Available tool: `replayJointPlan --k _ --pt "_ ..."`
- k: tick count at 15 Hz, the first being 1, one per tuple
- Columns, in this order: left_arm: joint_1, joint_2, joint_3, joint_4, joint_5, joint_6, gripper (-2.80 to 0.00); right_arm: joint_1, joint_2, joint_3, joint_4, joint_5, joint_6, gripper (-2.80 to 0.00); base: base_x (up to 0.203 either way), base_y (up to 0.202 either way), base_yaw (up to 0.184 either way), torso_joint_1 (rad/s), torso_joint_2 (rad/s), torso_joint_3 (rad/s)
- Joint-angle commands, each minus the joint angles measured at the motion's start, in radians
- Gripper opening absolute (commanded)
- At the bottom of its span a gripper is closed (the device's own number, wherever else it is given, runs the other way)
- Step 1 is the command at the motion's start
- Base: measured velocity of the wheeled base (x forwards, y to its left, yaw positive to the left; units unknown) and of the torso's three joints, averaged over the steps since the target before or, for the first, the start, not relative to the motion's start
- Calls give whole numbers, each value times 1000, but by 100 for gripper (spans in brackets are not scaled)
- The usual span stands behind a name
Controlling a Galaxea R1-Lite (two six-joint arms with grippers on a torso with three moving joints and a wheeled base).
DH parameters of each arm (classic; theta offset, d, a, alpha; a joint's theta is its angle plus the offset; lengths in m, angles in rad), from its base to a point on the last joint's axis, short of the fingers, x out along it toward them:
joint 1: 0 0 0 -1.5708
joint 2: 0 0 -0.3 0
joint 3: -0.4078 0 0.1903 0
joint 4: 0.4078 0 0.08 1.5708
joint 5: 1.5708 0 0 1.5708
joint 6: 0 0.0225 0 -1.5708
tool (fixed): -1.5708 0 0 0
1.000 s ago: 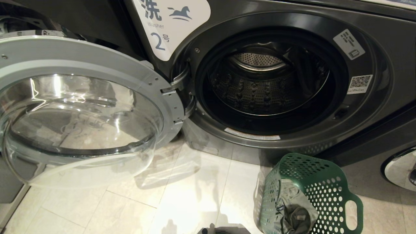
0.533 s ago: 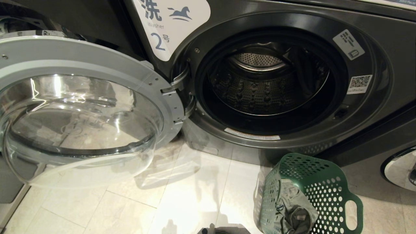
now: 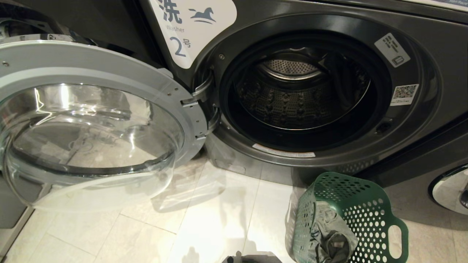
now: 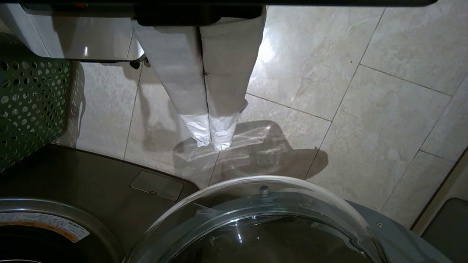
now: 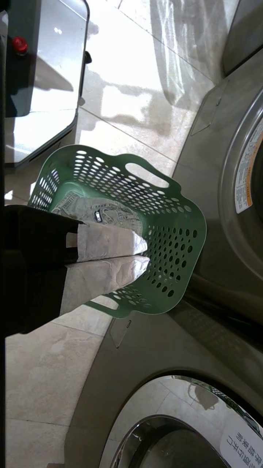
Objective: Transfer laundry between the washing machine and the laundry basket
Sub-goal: Close the washing machine door with the left hand
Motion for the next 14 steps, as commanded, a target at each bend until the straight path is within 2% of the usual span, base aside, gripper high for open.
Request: replayJointPlan --k 1,14 --pt "0 0 2 -1 0 -10 -280 0 2 0 0 1 0 -280 0 0 0 2 2 80" --pt "0 0 2 -1 1 -12 -280 0 2 0 2 2 -2 -280 0 0 0 3 3 189"
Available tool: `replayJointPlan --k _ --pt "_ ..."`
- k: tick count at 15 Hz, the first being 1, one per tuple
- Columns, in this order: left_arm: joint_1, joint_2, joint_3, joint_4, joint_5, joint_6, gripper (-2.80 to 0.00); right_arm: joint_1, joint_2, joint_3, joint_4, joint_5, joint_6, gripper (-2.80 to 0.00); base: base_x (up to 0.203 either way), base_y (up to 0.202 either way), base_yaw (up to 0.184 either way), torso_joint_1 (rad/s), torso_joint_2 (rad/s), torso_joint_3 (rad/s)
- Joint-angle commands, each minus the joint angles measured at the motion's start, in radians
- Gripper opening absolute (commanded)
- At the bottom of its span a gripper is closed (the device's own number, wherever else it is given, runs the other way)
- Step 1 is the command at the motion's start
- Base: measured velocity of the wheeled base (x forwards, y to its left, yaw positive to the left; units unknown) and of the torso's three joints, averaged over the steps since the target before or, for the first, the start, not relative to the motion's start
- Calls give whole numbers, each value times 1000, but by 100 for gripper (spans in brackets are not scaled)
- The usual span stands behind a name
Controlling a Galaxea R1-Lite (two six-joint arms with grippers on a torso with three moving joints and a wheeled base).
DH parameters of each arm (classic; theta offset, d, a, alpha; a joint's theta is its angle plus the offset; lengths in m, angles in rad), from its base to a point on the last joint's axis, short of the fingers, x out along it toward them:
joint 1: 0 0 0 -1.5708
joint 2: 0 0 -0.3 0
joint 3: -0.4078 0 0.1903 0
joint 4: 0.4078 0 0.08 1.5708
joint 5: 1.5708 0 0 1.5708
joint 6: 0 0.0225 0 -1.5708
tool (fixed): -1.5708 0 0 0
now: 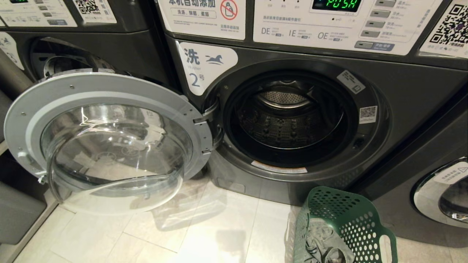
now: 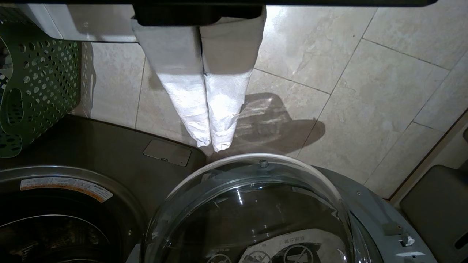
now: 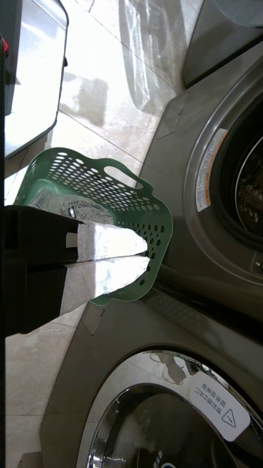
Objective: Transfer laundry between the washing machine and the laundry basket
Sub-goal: Close the washing machine door with the left hand
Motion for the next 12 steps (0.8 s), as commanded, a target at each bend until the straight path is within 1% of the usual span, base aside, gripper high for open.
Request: replayJointPlan --k 1,12 --pt "0 0 2 -1 0 -1 -280 0 2 0 0 0 1 -280 0 0 0 2 0 205" --pt "0 0 2 -1 0 -1 -280 0 2 0 0 1 -1 -280 0 0 0 2 3 202"
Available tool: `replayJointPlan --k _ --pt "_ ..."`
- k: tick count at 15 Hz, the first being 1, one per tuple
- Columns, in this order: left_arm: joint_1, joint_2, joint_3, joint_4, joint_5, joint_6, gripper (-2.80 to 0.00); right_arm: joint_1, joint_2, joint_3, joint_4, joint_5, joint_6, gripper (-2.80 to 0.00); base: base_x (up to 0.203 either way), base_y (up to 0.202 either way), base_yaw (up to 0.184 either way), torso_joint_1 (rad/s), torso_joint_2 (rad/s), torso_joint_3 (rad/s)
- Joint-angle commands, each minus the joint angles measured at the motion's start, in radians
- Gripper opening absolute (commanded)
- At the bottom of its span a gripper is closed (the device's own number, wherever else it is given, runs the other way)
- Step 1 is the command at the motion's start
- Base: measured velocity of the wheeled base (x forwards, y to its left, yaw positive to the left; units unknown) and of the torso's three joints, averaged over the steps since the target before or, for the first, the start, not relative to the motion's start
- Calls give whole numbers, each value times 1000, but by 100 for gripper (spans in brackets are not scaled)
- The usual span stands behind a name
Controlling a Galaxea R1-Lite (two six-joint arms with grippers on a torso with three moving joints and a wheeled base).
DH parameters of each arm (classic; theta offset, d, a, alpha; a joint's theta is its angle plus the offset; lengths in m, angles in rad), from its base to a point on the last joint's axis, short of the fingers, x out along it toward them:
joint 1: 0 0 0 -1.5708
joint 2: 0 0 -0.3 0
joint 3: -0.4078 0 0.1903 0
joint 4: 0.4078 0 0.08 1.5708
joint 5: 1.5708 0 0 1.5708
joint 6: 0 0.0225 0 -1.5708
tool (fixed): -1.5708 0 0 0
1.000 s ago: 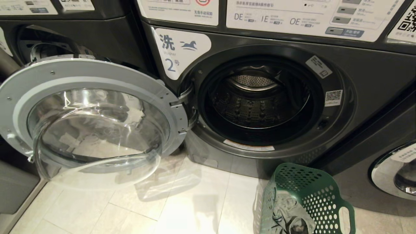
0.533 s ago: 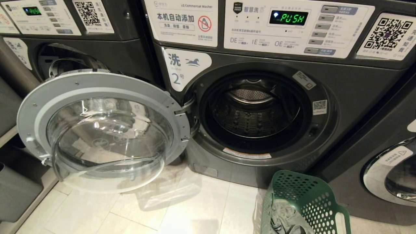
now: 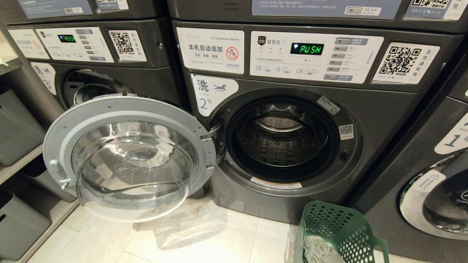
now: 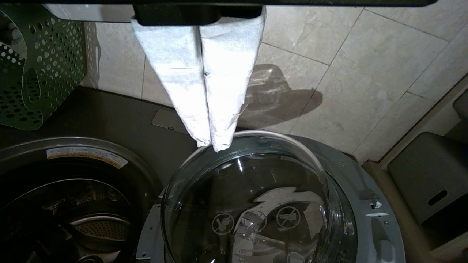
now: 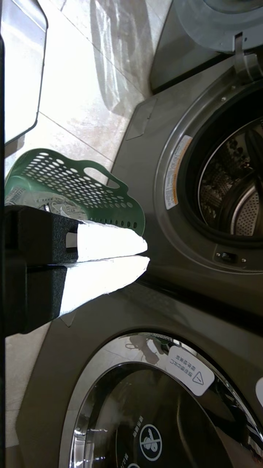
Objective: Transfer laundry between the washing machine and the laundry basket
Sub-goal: Close the washing machine door with the left hand
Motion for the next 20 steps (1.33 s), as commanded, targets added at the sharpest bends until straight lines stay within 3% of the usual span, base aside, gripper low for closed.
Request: replayJointPlan --k 1,5,14,20 --pt "0 0 2 0 0 -1 -280 0 2 0 0 1 -1 -280 0 0 0 0 -2 207" --pt "0 0 2 0 0 -1 -280 0 2 0 0 1 -1 -280 0 0 0 2 1 175" --pt "0 0 2 0 0 -1 -280 0 2 0 0 -1 1 -280 0 0 0 1 1 11" --pt "0 0 2 0 0 -1 -280 0 2 0 0 -1 0 -280 0 6 -145 3 1 4"
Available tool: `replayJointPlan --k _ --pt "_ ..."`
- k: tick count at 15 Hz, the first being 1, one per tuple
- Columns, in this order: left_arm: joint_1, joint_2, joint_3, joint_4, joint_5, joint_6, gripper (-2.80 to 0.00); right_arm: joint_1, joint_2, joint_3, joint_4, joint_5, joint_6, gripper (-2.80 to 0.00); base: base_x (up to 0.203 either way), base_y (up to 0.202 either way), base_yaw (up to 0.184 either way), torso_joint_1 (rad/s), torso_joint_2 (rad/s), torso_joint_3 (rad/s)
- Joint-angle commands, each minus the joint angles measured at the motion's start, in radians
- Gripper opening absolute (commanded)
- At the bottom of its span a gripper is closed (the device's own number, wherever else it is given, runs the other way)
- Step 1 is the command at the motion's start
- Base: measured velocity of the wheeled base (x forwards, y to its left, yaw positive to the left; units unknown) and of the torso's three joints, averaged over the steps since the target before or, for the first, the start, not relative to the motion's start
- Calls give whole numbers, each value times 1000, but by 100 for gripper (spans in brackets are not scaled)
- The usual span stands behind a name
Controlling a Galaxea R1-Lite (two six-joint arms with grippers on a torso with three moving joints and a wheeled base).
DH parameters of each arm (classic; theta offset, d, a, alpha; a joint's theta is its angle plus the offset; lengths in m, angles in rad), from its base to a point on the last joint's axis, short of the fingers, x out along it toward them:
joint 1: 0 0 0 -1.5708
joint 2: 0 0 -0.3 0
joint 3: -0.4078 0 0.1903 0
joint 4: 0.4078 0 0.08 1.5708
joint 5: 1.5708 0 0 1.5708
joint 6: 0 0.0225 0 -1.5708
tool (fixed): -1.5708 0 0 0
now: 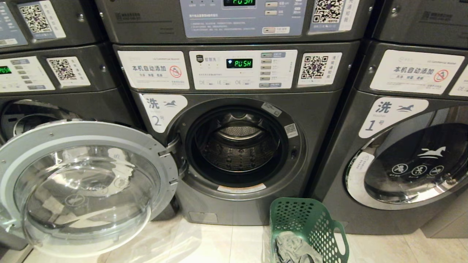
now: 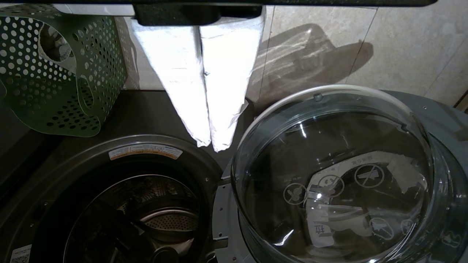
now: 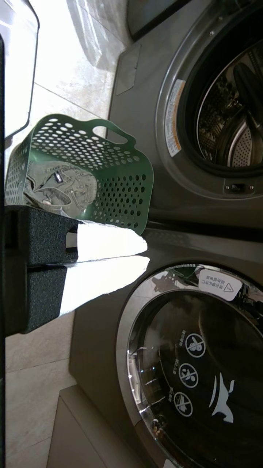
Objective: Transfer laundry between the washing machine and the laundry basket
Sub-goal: Close the washing machine door with the left hand
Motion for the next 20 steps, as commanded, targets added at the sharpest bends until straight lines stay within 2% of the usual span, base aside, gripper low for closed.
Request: replayJointPlan --k 1,6,8,10,11,13,15,17,19,20 --pt "1 0 2 -1 0 -1 -280 1 2 0 0 1 -2 -280 -1 2 -60 2 2 12" --pt "1 0 1 -8 0 8 -280 1 2 0 -1 1 -1 -280 0 0 0 0 0 0" --pt "1 2 -64 -17 4 71 -280 1 2 0 -1 1 1 -280 0 0 0 0 0 0" --pt "1 46 -264 19 5 142 -280 1 2 0 -1 1 1 -280 0 0 0 0 0 0" --pt "2 110 -401 47 14 162 -280 1 2 0 -1 1 1 -280 0 0 0 0 0 0" --pt "2 329 -662 98 64 179 -280 1 2 0 -1 1 1 -280 0 0 0 0 0 0" --pt "3 646 -942 136 143 149 -280 1 2 0 -1 1 1 -280 0 0 0 0 0 0" --pt "24 940 -1164 162 200 81 -280 1 2 0 -1 1 1 -280 0 0 0 0 0 0" --pt "99 1180 -1317 178 190 19 -280 1 2 0 -1 1 1 -280 0 0 0 0 0 0" --pt "180 1264 -1367 185 146 -7 -280 1 2 0 -1 1 1 -280 0 0 0 0 0 0"
